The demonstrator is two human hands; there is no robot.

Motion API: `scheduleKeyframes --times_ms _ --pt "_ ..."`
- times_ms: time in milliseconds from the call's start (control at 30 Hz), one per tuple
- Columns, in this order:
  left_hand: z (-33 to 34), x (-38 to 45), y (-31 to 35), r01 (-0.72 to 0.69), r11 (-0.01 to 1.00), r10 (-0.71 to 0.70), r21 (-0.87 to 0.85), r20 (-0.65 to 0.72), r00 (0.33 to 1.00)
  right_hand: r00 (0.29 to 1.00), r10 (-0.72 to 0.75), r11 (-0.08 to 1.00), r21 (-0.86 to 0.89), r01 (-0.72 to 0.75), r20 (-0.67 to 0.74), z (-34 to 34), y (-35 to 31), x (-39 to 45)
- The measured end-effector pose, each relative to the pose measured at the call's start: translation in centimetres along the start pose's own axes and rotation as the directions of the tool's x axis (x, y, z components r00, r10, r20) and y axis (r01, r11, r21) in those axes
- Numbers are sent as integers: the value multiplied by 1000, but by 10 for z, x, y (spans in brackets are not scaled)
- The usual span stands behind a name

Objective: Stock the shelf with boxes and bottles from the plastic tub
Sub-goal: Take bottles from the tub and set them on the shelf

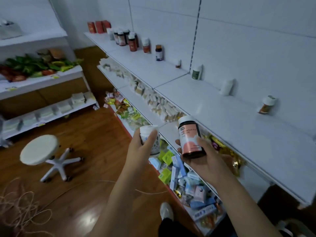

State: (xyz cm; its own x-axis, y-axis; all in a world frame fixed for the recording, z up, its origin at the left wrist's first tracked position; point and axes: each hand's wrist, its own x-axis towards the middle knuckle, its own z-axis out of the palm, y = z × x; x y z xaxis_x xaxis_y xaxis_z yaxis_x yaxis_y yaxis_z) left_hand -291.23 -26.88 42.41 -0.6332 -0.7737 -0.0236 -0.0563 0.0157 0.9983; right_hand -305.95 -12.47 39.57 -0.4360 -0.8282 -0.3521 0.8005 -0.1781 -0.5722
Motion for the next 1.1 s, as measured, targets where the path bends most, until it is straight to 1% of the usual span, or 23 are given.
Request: scheduleKeyframes --times_ms 133,267,367,533,800,933,1100 --pt "-25 66 -5 11 999 -9 53 -55 998 999 25 1000 1 -25 32 24 -8 77" --pt "-45 146 2 15 997 -8 81 -91 996 992 39 999 -26 -37 118 54 -31 160" --pt "-61 205 14 0 993 13 117 -108 994 985 25 995 -95 -8 172 82 -50 221" --pt "-90 284 23 1 997 14 80 -185 983 975 30 974 -226 21 220 128 -69 306" --pt "-159 393 -5 58 996 -42 61 -243 969 987 45 947 -320 7 154 180 -56 431" --pt "-203 459 -14 67 997 -59 30 -224 973 988 25 941 -337 29 154 213 -41 499" --pt "-269 543 5 46 999 -41 26 -173 984 990 -15 949 -309 57 137 274 -28 581"
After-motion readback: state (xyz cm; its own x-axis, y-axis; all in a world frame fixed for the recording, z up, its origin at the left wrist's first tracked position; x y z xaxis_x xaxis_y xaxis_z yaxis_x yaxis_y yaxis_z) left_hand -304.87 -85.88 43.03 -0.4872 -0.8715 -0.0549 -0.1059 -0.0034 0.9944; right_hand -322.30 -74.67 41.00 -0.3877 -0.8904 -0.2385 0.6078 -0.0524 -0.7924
